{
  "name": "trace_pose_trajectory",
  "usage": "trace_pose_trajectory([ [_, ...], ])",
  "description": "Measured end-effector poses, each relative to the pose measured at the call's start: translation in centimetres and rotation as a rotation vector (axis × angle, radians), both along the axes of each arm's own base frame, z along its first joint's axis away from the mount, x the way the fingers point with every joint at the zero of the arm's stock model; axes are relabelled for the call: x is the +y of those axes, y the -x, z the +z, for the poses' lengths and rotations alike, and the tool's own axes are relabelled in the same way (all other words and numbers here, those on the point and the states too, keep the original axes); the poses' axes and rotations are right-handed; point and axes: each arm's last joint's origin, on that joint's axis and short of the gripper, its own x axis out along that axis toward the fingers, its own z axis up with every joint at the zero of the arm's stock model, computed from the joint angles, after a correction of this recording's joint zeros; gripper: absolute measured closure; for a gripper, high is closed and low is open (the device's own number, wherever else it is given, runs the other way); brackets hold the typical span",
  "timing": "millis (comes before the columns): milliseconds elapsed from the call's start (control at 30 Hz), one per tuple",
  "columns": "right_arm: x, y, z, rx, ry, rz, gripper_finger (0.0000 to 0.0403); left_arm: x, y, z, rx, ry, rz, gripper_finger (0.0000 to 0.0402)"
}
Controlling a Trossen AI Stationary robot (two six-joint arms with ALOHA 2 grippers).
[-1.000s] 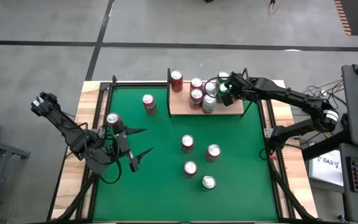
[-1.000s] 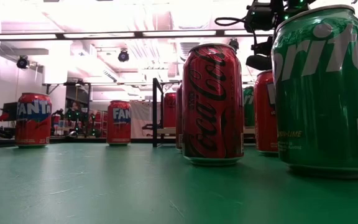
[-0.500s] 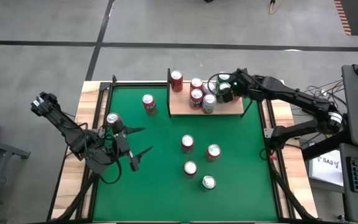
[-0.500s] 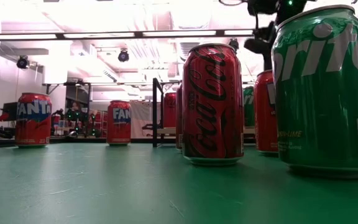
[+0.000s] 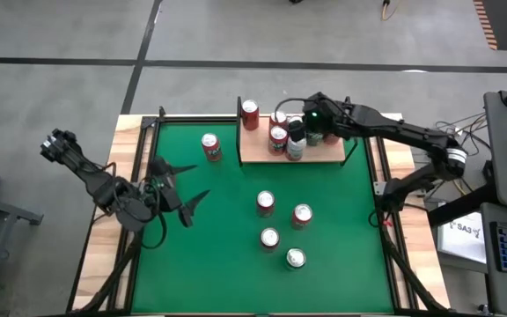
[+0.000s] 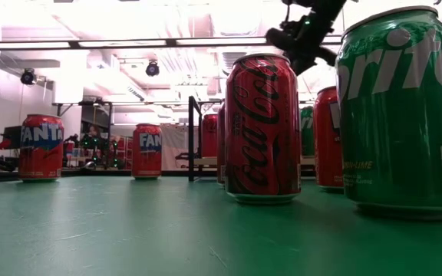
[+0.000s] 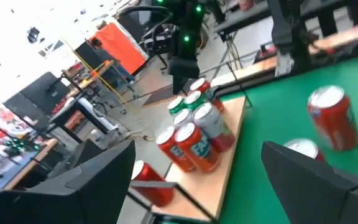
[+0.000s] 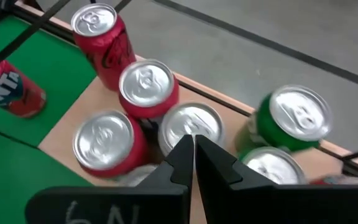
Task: Place canned beverage on shelf
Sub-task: Adjust the soda cans on the shelf
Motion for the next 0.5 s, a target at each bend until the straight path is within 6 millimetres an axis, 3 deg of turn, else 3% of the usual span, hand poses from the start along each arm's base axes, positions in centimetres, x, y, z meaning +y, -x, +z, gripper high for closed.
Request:
trace_pose_trajectory([
  [267,-1.9,-4.2,-0.4,0.035,0.003,0.02,0.0394,2.3,2.0,-1.0,0.02,0.037,-0.133,0.0104],
  [500,-3.2,-7.2,-0.8,0.045,-0.003,0.046,0.0394,3.5,3.6,-1.5,-0.026,0.03,-0.155,0.0191],
])
